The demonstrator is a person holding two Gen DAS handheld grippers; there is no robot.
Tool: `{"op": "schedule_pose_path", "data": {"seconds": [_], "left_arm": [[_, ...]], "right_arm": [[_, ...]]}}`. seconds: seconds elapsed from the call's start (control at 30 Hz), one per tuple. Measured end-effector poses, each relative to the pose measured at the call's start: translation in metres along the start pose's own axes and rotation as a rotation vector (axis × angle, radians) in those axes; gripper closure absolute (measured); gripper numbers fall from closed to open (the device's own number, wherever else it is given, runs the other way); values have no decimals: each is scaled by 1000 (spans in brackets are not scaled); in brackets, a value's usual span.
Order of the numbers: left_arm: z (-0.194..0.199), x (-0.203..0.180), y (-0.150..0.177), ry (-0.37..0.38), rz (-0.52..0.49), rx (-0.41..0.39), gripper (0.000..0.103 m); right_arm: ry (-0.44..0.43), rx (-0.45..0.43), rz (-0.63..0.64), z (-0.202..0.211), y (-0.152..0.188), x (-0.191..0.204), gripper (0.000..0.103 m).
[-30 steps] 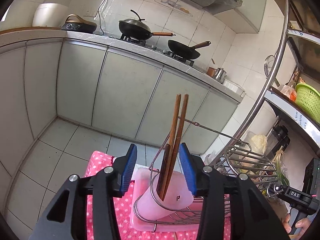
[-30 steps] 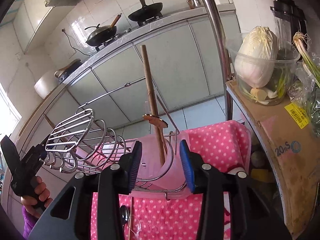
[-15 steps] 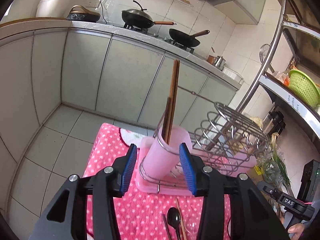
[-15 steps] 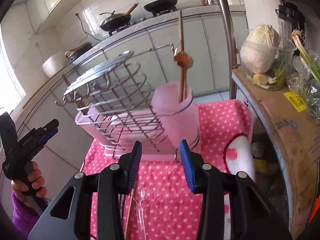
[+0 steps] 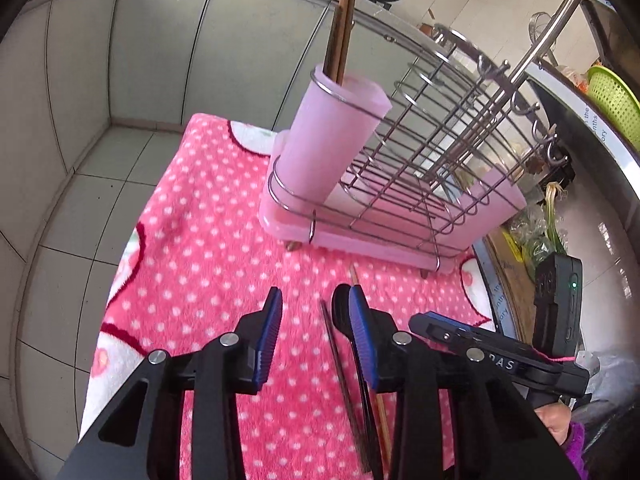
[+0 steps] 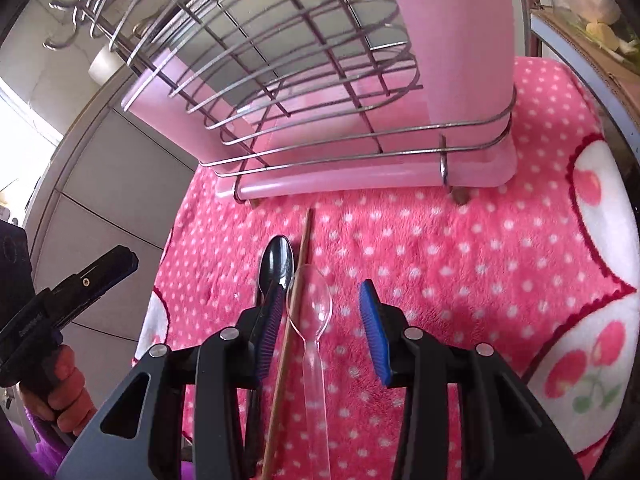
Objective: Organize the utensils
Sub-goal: 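Lower the left tool to another dark chopstick while the right tool lowers to the clear spoon, then close the left tool on the dark chopstick while the right tool closes on the clear spoon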
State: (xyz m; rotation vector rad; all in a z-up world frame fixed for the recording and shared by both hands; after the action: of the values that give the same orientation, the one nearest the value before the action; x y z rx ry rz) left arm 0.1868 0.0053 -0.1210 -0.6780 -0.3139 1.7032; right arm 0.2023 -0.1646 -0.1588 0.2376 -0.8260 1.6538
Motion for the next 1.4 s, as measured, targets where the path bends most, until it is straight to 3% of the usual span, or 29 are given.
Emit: {"op": "schedule_pose_path", "data": {"seconds": [0.17,0.23,0.3,0.37,0.53,0.83,1.07,1.1,1.17,1.4], "left_arm": [[-17,-5,19,-3,-25,99,77],[-24,-8,26,-7,-39,135,80],[-31,-10,31,-12,-44,166,84],[-41,-13,35,-7,-36,214,87],[-63,-19,41,9,-3,322,89],[-95,-30,44,-83,-68,390,89],[-110,-43,44,-160,-151,389,89],[-111,-44,43,-176,-166,381,96],[-110,-45,41,-176,-176,372,97],[-95,-17,28,-193,-174,361,97]], "right_arm": [[46,27,44,-24,6,1,63],[64,36,57,-33,8,0,76],[91,24,68,-34,8,-3,96],[55,16,52,-31,8,-3,99],[41,-53,-6,-5,4,-16,100],[9,-97,-68,22,6,-35,100],[22,-101,-91,23,11,-40,100],[28,-101,-97,24,12,-42,101],[29,-100,-105,25,13,-43,100],[49,-97,-137,28,16,-51,100]]}}
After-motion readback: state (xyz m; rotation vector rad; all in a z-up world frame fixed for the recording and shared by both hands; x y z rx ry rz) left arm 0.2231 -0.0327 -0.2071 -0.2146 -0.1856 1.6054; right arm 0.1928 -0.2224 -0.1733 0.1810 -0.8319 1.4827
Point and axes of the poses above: each gripper's, at about its wrist camera, not at the fingertips, and z roughly against the way its jaws point, x to its left, y to its underside, the point moved 10 cm from there along -z, roughly the way its jaws point, and after that the axes turned 9 degrees about -y, right-handed, at the moved point
